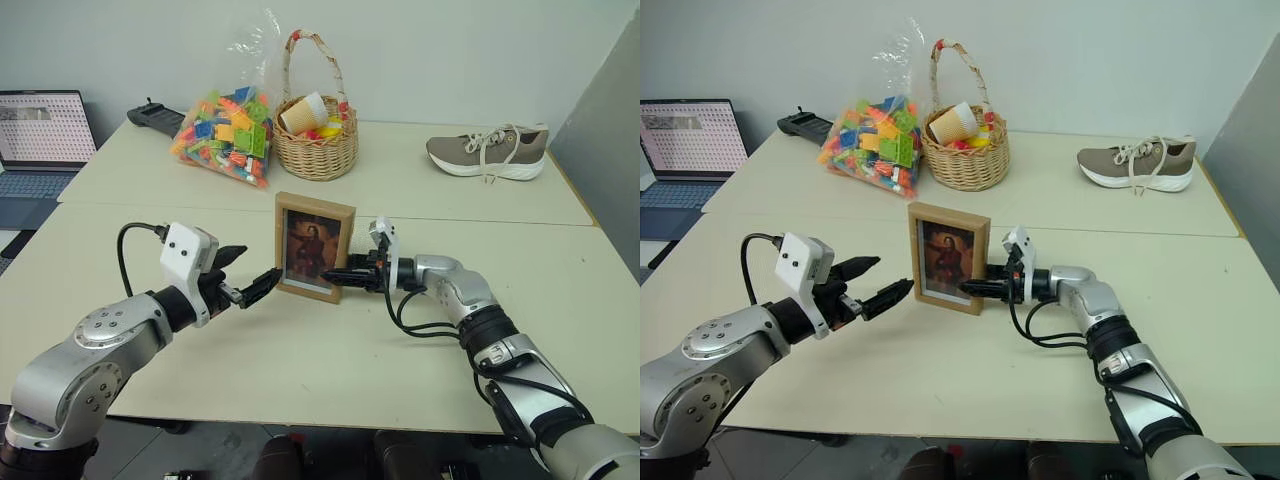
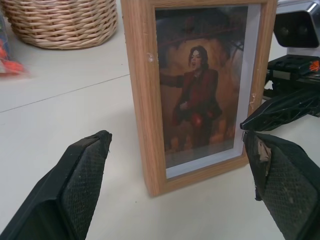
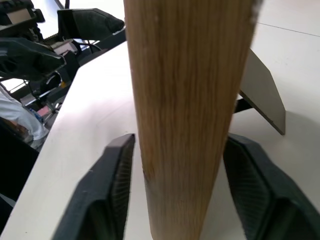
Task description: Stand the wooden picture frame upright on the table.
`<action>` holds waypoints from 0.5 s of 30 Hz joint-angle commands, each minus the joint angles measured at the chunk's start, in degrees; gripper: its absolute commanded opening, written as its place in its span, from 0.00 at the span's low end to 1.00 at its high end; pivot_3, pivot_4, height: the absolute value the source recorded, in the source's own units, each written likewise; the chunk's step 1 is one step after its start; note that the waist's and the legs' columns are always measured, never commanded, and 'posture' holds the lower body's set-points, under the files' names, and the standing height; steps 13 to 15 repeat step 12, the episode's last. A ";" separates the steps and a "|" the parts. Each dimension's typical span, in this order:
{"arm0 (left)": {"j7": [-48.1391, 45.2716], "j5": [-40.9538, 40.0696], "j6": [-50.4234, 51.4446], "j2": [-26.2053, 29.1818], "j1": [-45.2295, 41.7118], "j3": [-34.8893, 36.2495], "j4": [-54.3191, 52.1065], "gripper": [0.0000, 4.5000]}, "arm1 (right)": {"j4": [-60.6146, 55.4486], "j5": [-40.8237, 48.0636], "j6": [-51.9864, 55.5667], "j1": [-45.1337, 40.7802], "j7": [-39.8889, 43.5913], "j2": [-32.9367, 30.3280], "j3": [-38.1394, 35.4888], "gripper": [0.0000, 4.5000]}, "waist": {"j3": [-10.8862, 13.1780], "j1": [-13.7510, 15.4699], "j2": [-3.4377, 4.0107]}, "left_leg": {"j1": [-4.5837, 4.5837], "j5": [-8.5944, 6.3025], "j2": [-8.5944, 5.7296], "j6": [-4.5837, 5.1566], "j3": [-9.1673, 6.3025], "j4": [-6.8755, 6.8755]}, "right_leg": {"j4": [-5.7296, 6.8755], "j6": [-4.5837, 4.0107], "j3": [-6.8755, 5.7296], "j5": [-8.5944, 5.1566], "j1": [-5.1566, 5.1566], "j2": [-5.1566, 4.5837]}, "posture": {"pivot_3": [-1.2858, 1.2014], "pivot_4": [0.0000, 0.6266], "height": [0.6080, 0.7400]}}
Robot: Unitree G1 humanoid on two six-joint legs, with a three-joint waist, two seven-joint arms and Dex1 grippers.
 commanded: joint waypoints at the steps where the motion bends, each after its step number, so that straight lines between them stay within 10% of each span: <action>1: -1.80 3.57 -0.99 1.34 -2.43 1.31 3.36 1.00 | -7.16 -5.52 -4.71 4.02 -1.07 -4.91 -0.79 0.83 | 0.00 0.12 0.00 | 0.00 0.00 -0.01 0.00 0.00 0.00 | 0.00 0.00 -0.02 0.00 0.00 0.00 | 0.52 0.24 1.00; 5: -6.47 4.04 0.05 4.70 -6.28 2.39 6.68 1.00 | -20.46 -9.74 -3.88 10.41 -3.34 -13.80 -2.58 1.00 | 0.00 0.31 0.00 | -0.13 0.00 -0.05 0.00 0.00 0.03 | -0.07 0.01 -0.11 0.00 0.00 0.00 | 0.52 0.24 1.00; 15: -19.91 5.08 0.62 12.10 -11.50 1.16 15.75 1.00 | -46.63 6.46 18.33 14.35 -7.15 -21.30 -14.23 1.00 | 0.04 -0.91 0.06 | -0.01 -0.01 0.06 0.01 -0.03 -0.07 | 0.03 0.01 -0.06 -0.01 -0.07 0.09 | 0.52 0.24 1.00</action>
